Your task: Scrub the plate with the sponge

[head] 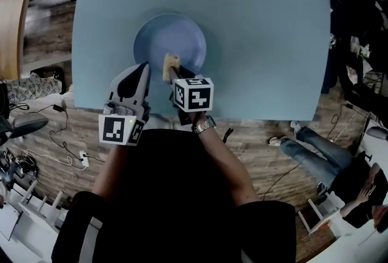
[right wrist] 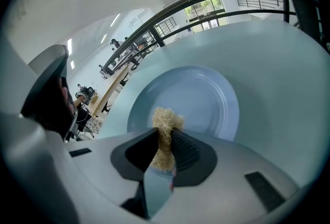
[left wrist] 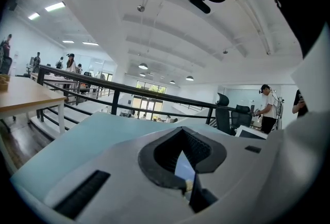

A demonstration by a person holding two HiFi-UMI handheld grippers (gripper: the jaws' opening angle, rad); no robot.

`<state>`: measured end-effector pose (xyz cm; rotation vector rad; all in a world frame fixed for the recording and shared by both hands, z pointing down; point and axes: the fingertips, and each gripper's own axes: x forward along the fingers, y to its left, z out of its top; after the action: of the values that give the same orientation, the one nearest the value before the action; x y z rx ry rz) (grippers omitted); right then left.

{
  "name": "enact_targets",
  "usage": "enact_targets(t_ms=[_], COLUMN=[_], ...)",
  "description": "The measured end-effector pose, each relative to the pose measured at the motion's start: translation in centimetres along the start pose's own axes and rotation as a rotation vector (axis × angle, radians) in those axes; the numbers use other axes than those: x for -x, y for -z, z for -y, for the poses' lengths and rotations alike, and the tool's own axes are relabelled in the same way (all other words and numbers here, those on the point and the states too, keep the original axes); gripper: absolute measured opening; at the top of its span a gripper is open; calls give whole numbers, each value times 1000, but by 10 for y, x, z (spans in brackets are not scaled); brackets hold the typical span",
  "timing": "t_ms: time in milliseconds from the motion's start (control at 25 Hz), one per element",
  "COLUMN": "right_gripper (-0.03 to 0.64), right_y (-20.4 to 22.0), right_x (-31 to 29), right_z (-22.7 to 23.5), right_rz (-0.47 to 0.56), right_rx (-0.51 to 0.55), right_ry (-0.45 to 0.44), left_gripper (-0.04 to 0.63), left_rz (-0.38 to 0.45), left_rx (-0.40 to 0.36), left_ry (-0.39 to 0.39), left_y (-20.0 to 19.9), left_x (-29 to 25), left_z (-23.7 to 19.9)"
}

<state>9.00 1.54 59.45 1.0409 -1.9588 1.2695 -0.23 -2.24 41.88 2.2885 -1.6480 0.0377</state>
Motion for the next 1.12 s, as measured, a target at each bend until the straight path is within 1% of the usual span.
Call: enact_targets(t_ms=[160,280,480,680,1120], right_gripper=[74,74,74,74,74], right_y=[-2,-4,-12,-24,-51], right_x=[9,14,17,18,15], right_z=[18,31,50,66,79], right_rz=[14,23,38,47,81], right_rx=[-15,-30,-51,-61,-61], right_ry=[20,35,58,94,145], left_gripper=[2,2,2,2,2], left_rz=[-16,-8,-16,-20,-34], left_rx=[-1,-16,-34,-34,-31], left_ry=[0,9,19,23,25], left_y=[3,4,6,5,1], left_x=[-3,-4,-10,-16,-21], left_z=[8,12,12,9,-6])
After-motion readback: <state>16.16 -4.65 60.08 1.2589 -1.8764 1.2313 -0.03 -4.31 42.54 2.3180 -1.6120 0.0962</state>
